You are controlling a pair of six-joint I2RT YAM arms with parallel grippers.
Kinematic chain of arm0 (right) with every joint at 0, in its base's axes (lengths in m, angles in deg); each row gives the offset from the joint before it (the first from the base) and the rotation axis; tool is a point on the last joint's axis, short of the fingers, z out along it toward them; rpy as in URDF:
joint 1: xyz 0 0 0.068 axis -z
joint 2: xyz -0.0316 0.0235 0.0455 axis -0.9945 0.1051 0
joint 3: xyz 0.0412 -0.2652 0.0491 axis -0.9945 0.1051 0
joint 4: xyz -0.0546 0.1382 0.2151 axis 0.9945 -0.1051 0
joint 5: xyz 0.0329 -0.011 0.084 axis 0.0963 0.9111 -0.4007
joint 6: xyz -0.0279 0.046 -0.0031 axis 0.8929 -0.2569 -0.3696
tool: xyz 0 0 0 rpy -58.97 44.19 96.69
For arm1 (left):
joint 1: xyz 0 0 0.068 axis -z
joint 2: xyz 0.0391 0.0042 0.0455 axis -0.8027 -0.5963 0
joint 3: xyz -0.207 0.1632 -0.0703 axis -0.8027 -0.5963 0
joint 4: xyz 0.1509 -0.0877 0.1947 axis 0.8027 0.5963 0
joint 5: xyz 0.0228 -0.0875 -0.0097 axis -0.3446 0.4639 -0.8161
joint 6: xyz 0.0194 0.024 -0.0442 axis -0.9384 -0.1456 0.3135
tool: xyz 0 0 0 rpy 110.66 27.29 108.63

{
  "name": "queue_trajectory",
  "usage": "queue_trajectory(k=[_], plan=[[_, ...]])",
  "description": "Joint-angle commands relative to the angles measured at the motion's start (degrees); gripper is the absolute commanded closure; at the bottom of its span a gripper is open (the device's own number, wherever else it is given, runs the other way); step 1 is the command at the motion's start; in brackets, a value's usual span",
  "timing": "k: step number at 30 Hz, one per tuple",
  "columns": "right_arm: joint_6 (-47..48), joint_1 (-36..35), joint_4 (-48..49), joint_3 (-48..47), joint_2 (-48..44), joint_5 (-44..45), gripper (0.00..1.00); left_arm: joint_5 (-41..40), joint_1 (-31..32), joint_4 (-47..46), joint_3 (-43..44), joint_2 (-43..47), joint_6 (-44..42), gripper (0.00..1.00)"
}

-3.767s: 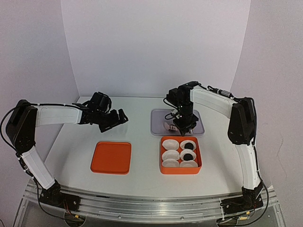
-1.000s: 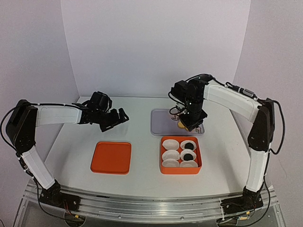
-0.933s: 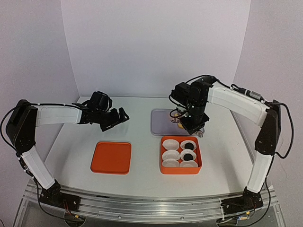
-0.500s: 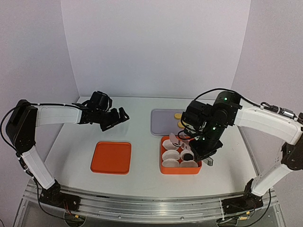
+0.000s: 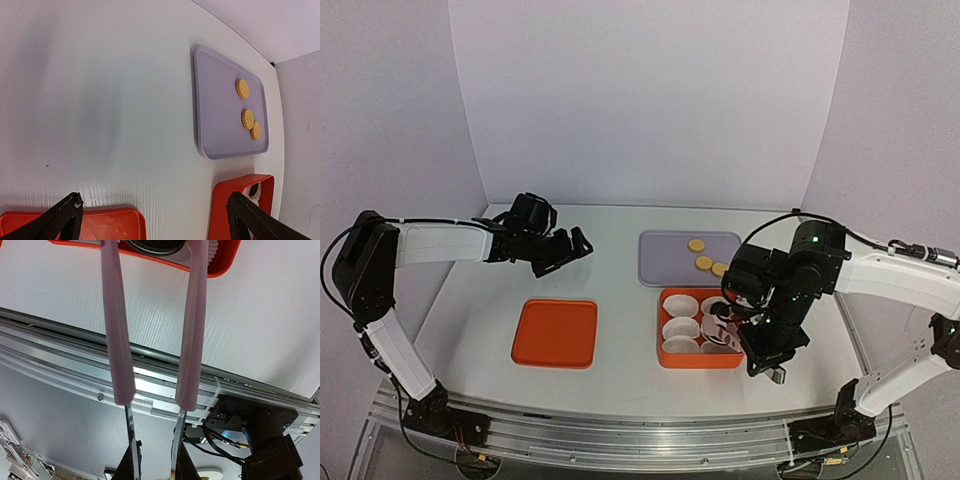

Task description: Pack the cookies

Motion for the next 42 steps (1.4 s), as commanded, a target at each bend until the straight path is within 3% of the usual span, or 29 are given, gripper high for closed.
queue_trajectory(k=[1,9,26,42], plan=[[-1.3,-0.4,-36.1,1.1,-0.7,-1.5,1.0,0.2,-0.3,-1.3,0.1,0.3,-0.9,0.0],[-1.0,-0.4,-33.6,-1.8,3.6,4.0,1.0,0.6,-0.3,-1.9,-0.5,0.5,-0.7,0.0],[3.9,0.6,-33.1,-3.1,9.0,4.3,1.0,0.2,-0.3,-1.7,-1.1,0.7,-0.7,0.0],[7.4,3.8,-35.7,-3.8,8.5,3.7,1.0,0.1,-0.3,-1.9,-0.1,-0.8,-0.1,0.0]])
